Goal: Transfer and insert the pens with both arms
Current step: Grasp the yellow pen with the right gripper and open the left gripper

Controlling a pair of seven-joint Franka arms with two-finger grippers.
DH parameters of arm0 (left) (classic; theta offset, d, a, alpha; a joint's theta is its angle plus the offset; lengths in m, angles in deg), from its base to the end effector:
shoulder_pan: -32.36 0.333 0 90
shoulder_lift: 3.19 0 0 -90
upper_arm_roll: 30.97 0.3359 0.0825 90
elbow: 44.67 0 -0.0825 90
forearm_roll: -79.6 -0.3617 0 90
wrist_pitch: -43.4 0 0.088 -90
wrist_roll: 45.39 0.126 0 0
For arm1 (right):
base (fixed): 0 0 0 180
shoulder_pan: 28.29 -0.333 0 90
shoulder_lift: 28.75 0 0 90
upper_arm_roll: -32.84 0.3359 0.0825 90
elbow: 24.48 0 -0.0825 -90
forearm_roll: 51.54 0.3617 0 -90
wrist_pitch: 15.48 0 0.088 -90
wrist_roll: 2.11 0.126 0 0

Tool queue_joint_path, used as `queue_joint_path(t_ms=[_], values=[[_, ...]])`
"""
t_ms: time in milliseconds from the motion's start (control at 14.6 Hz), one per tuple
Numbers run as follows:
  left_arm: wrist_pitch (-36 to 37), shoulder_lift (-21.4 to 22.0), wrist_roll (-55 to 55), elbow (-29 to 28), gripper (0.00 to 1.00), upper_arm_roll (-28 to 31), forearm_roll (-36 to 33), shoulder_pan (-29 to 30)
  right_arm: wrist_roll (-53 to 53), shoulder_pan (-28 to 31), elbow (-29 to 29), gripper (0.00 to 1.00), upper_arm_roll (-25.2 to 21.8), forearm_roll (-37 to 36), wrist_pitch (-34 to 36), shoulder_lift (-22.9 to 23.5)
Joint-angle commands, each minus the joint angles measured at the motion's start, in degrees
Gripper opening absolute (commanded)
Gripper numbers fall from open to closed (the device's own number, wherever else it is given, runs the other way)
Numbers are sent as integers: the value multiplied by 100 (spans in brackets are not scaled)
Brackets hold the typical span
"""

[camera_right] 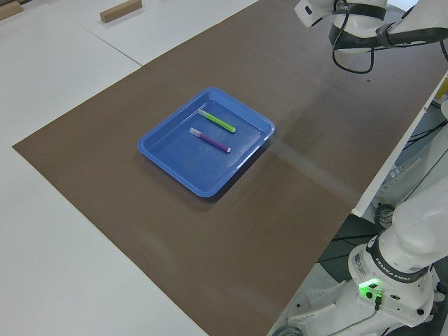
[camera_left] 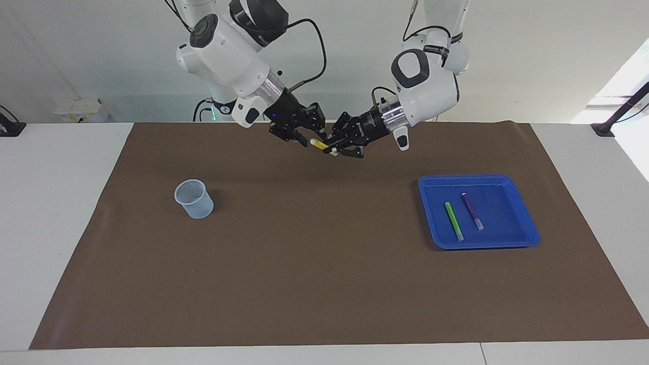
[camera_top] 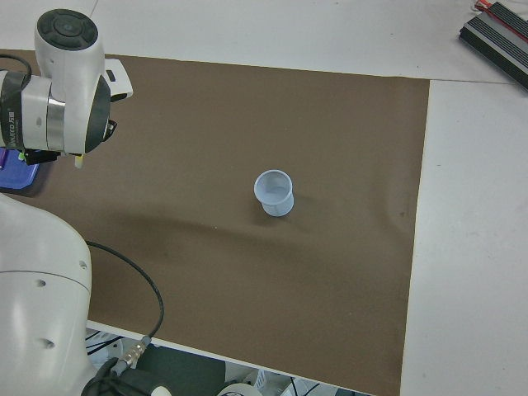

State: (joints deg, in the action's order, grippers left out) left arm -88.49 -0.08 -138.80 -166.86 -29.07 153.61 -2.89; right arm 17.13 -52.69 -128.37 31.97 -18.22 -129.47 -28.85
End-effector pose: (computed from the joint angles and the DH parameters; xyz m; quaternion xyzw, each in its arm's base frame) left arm 0.4381 -0.3283 0.4881 0.5118 0.6995 -0.3990 0.2993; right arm 0.5005 0.2655 0.5672 -0.9570 0.0570 0.0196 0.2836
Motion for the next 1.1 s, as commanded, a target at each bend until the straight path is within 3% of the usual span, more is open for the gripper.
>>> queue_joint_path(t_ms=[0, 412, 480, 618, 686, 1029], values=[[-134, 155, 86, -130, 0, 65, 131, -114, 9, 14, 79, 44, 26, -238, 8, 54], [-143, 164, 86, -121, 0, 65, 131, -114, 18, -39, 79, 43, 34, -248, -203, 80], [-143, 164, 86, -121, 0, 65, 131, -114, 18, -39, 71, 40, 34, -239, -203, 80], [-143, 164, 86, -121, 0, 65, 131, -114, 10, -39, 70, 8, 34, -239, -203, 80], [-143, 164, 86, -121, 0, 65, 131, -114, 9, -30, 70, 0, 34, -230, -203, 80], [-257, 164, 86, -112, 0, 56, 201, -131, 9, 23, 70, 0, 34, -204, -159, 89]])
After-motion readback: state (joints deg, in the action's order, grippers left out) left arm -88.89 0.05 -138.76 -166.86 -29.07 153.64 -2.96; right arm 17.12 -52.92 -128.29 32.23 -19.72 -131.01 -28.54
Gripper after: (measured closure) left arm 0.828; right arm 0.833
